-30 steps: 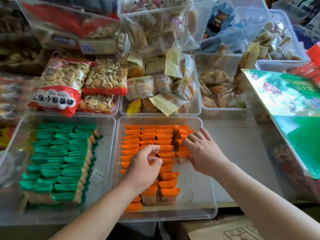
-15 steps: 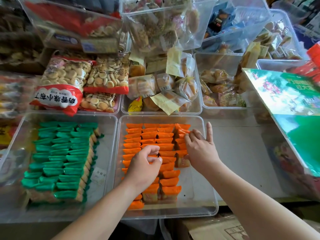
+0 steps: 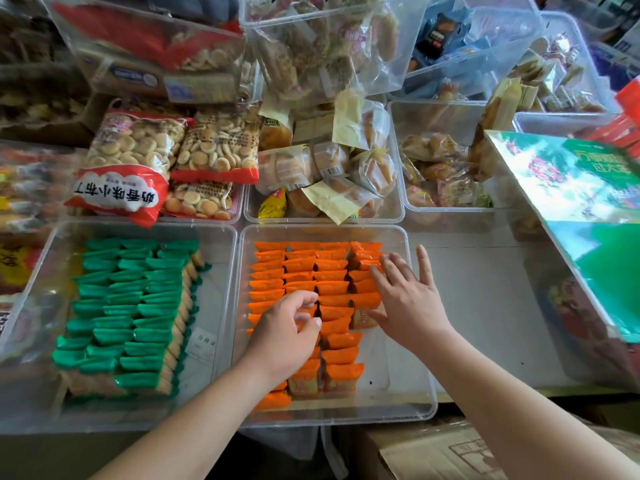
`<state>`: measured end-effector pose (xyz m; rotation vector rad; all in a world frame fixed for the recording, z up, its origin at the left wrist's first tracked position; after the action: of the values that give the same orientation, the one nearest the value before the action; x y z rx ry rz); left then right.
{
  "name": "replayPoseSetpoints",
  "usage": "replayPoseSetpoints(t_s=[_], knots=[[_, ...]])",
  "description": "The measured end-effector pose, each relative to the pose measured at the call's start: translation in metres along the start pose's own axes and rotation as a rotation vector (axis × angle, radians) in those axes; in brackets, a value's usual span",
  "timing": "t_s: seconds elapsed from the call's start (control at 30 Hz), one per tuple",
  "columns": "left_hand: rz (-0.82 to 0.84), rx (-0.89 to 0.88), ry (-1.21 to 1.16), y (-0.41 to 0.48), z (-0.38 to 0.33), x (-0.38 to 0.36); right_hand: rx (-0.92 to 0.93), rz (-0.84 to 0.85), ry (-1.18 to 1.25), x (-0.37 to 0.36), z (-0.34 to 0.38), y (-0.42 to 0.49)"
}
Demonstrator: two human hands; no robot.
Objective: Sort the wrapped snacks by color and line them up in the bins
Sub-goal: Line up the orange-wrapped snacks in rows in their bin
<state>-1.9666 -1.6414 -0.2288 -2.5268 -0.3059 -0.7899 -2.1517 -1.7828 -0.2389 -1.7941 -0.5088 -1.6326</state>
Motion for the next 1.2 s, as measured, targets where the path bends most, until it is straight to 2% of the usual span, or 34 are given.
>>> replayPoseSetpoints(t_s=[0.1,0.23,0.37,0.43,0.6,0.7,0.93,1.07,1.2], knots=[[0.009,-0.080,0.162,-0.012,0.004,0.006,-0.028,-0.081,0.153,0.007,-0.003,-0.008],[0.047,-0.180,0.314,-0.033,0.013,0.010,-0.084,-0.224,0.488,0.019,0.008,-0.032],[0.033,-0.164,0.309,-0.038,0.018,0.004,-0.236,-0.100,0.633,0.034,0.028,-0.029],[0.021,-0.131,0.262,-0.038,0.017,0.002,-0.331,-0.032,0.782,0.039,0.035,-0.017],[0.006,-0.083,0.166,-0.035,0.018,0.005,-0.443,0.089,0.960,0.023,0.031,0.009],[-0.020,-0.043,0.115,-0.031,0.020,0.007,-0.492,0.039,1.095,0.010,0.025,0.012],[-0.018,-0.026,0.099,-0.026,0.020,0.008,-0.427,0.060,1.180,0.001,0.032,0.016],[-0.024,-0.046,0.129,-0.024,0.019,0.009,-0.395,-0.025,1.013,0.006,0.026,0.010],[-0.014,-0.068,0.165,-0.023,0.019,0.010,-0.246,-0.050,0.817,0.011,0.025,0.005]])
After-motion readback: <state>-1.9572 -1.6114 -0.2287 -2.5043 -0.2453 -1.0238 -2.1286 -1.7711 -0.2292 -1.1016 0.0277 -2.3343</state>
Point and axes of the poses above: each hand's wrist, its own y-axis towards the middle knuckle, its own x-axis out of the back of the hand, z = x × y, the point moved 2 cm from there along y, towards the middle knuckle, and after that the axes turned 10 degrees about y, right-handed, at the moved point
